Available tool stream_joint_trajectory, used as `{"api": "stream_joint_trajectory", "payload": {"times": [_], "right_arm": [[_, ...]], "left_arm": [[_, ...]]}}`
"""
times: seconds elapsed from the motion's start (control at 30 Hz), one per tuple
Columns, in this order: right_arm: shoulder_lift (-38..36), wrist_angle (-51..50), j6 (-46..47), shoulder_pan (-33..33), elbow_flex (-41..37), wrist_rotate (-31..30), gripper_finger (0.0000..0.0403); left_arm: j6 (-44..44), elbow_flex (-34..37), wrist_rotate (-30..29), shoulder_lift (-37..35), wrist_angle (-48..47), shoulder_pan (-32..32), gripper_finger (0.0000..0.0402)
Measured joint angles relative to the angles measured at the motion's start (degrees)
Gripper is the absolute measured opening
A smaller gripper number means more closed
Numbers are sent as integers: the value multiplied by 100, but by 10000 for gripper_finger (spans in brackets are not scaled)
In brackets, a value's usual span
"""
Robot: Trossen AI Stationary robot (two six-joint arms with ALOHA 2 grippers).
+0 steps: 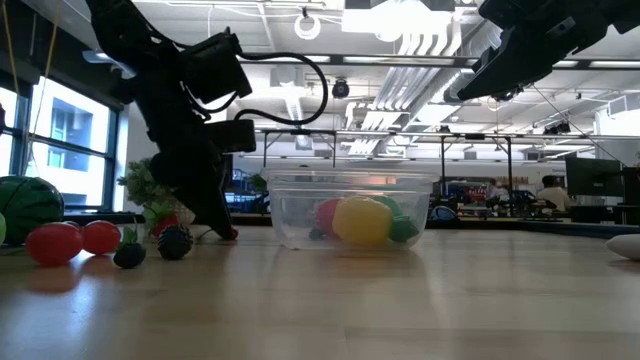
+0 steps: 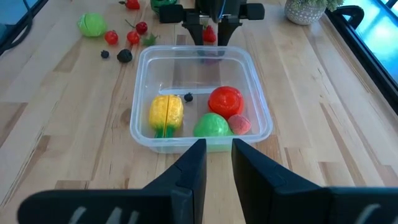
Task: Pick and placing Produce into tupperware
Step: Put the top red cherry into the transparent bin
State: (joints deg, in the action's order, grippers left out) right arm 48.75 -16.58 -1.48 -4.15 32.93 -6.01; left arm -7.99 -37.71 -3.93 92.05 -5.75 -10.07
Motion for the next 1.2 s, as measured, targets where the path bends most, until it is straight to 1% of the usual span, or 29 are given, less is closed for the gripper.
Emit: {"api": "stream_joint_trajectory", "payload": {"times": [0.17, 0.27, 0.6, 0.73, 0.9, 1.2], "right_arm": [[0, 2, 0, -1, 0, -2, 67], [0, 2, 0, -1, 0, -1, 67], [0, 2, 0, -2, 0, 0, 67], [0, 2, 0, 0, 0, -2, 67], [0, 2, 0, -1, 0, -2, 67], [0, 2, 0, 0, 0, -1, 67]], "left_arm": [[-52, 0, -19, 0, 10, 0, 156], [-132, 0, -22, 0, 11, 0, 148], [-142, -1, -41, 0, -7, -7, 79], [-140, -4, -36, 0, -5, -4, 61], [-138, -4, -9, 0, -5, -6, 58], [-126, -280, 474, 0, -125, -4, 61]]}}
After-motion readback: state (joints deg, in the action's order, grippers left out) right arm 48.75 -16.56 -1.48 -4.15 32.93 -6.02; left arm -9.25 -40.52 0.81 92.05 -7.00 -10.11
